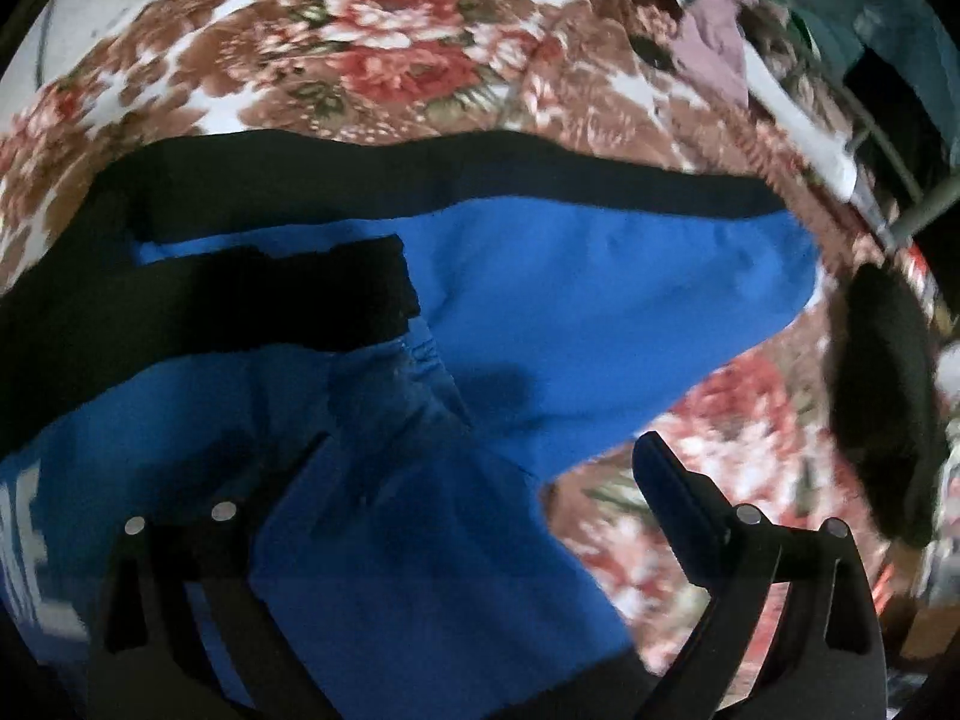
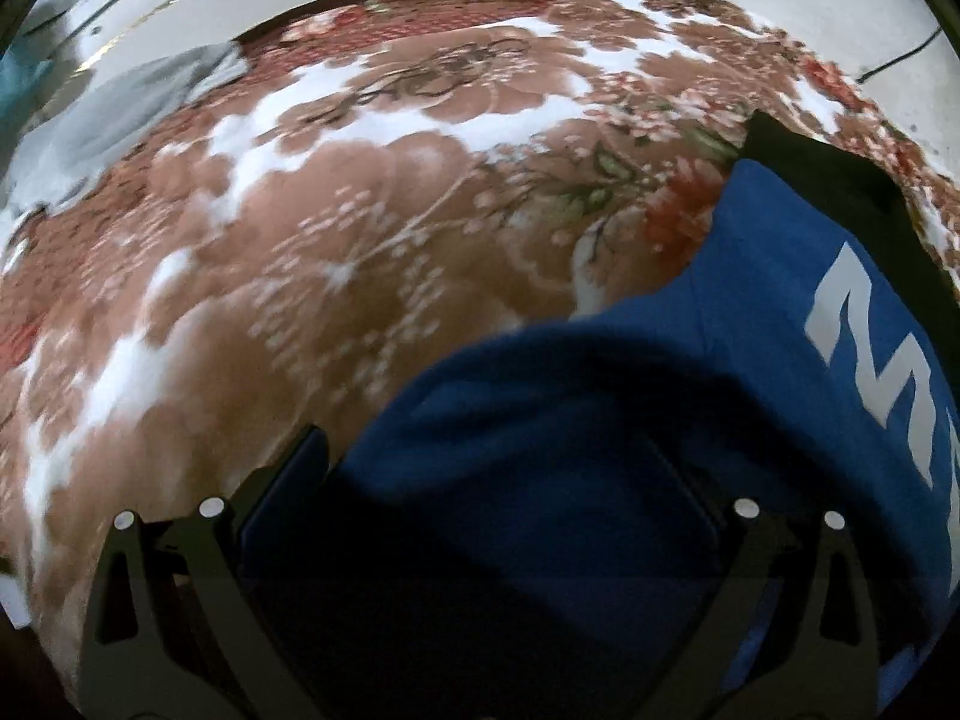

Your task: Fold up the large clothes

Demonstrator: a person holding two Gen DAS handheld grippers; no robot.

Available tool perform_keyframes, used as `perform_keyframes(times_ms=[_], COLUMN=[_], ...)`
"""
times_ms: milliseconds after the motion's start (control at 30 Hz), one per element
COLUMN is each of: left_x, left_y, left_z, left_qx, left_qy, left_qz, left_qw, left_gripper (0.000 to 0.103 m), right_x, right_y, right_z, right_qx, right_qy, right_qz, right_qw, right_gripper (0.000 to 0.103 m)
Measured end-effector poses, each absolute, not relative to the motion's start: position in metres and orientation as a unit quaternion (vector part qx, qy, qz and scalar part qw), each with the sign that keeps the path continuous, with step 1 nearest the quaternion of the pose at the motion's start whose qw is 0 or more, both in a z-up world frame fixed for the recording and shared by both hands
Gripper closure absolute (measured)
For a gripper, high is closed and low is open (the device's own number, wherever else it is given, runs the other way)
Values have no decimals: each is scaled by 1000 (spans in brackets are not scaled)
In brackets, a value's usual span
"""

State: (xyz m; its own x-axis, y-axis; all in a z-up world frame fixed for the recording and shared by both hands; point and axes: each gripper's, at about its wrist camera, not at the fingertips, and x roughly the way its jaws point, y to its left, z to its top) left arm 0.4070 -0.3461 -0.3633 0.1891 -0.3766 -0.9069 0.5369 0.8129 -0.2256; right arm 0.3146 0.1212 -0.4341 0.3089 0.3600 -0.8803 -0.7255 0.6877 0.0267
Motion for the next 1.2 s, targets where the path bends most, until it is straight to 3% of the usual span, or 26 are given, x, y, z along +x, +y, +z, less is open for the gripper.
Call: perform_keyframes(times_ms=[233, 400, 500, 733, 900, 1200], left_x=[401, 414, 435, 468, 452, 442], left_y=[-317, -256, -205, -69, -30, -10], left_z=[-292, -214, -203, -279, -343, -409], left_qx=[53, 135, 154, 110, 72, 69], left_qy=[541, 454, 443, 494, 519, 542], left_qz=[-255, -204, -174, -102, -85, -98], left_qw=[800, 857, 866, 857, 847, 832], left_gripper=[7, 5, 5, 6, 6, 5], right_x=[291, 296, 309, 348, 378, 415], right_y=[76, 2, -51, -157, -207, -323], right_z=[-410, -394, -390, -375, -364, -398], right_qx=[-204, -187, -153, -112, -176, 2], right_qy=[496, 502, 506, 489, 467, 538], right_qz=[336, 300, 253, 144, 64, -27], right_qw=[774, 790, 811, 853, 864, 843], right_gripper=[5, 5, 5, 5, 5, 5])
